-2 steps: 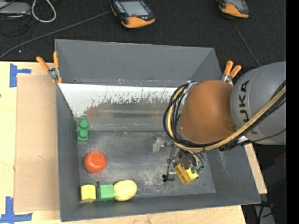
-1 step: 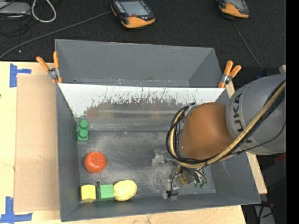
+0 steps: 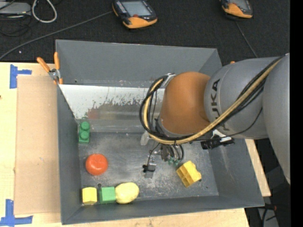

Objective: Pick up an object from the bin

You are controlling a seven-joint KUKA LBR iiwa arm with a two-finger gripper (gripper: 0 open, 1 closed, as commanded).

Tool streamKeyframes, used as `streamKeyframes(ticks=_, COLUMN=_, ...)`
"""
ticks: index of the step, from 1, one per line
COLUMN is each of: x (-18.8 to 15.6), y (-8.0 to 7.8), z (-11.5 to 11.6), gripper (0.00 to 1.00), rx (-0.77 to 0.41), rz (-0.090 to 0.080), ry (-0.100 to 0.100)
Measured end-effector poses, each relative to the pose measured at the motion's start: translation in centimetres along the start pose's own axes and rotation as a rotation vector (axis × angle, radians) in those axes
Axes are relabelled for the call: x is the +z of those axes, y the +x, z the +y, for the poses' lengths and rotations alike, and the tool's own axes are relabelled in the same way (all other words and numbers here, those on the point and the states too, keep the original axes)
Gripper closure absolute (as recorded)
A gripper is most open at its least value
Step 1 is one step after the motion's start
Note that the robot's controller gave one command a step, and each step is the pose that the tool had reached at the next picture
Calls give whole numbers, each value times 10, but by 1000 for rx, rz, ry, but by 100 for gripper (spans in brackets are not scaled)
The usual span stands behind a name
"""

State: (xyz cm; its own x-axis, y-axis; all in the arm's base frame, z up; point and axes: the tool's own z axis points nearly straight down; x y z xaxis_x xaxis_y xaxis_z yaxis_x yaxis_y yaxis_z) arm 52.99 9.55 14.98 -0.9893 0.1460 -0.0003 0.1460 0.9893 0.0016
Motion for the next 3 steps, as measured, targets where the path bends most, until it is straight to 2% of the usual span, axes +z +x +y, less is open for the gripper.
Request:
streamKeyframes(ticks=1, x=41, y=29, z=-23, gripper=0, rx=-180, rz=5, ry=1)
streamKeyframes(ticks=2, x=67, y=35, z=15, gripper=0, rx=-172, rz=-5, ry=-2)
streamKeyframes(ticks=3, x=70, y=45, z=20, gripper=0, rx=-104, rz=4, ry=1)
